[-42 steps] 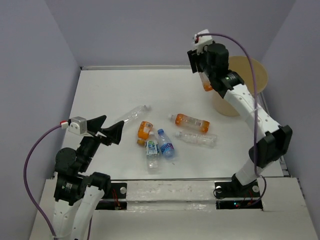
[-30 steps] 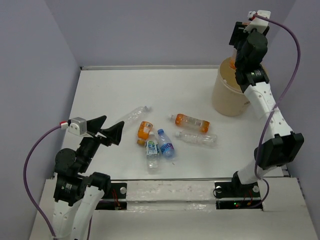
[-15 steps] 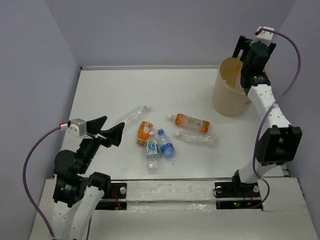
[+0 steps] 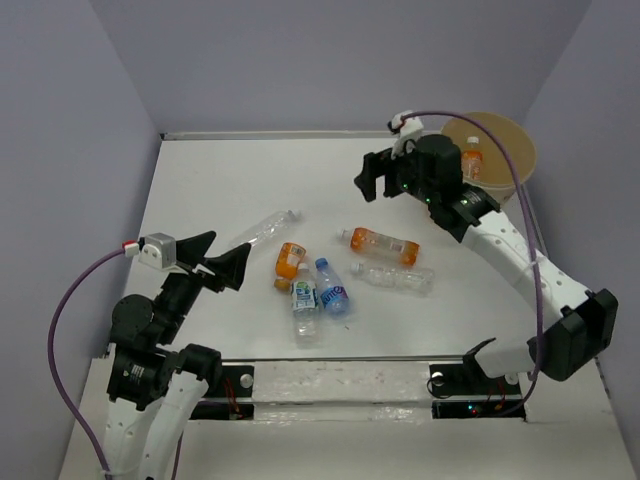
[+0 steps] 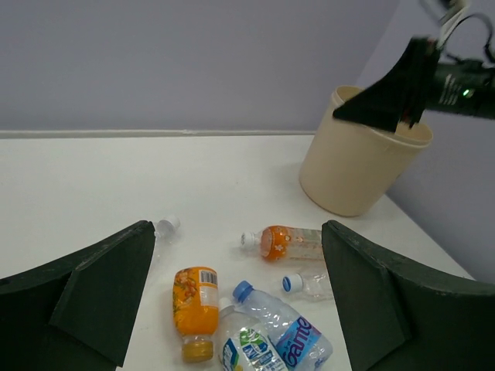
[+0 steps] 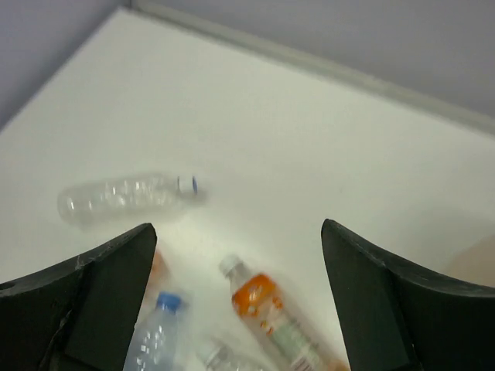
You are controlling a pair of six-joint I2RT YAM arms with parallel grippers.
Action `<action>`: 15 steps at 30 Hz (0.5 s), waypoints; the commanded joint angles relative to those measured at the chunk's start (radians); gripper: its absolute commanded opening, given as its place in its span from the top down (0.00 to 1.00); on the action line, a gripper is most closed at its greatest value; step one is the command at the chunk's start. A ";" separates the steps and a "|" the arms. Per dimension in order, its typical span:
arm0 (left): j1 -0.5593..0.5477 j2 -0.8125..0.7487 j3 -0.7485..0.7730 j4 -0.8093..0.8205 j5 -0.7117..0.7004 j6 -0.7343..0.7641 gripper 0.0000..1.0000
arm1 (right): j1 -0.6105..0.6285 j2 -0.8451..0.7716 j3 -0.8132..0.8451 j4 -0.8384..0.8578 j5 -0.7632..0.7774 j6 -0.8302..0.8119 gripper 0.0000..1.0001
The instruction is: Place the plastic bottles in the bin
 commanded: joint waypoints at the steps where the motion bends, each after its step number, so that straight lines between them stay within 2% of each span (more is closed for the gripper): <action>1: 0.002 0.029 -0.007 0.032 0.012 -0.003 0.01 | 0.059 0.087 -0.093 -0.271 -0.034 -0.020 0.07; 4: 0.007 0.042 -0.007 0.032 0.018 -0.003 0.01 | 0.097 0.141 -0.102 -0.351 0.042 -0.049 0.07; 11: 0.027 0.042 -0.007 0.032 0.025 -0.005 0.01 | 0.146 0.286 -0.093 -0.391 0.150 -0.156 0.05; 15: 0.025 0.046 -0.009 0.033 0.031 -0.003 0.01 | 0.147 0.371 -0.057 -0.404 0.129 -0.199 0.06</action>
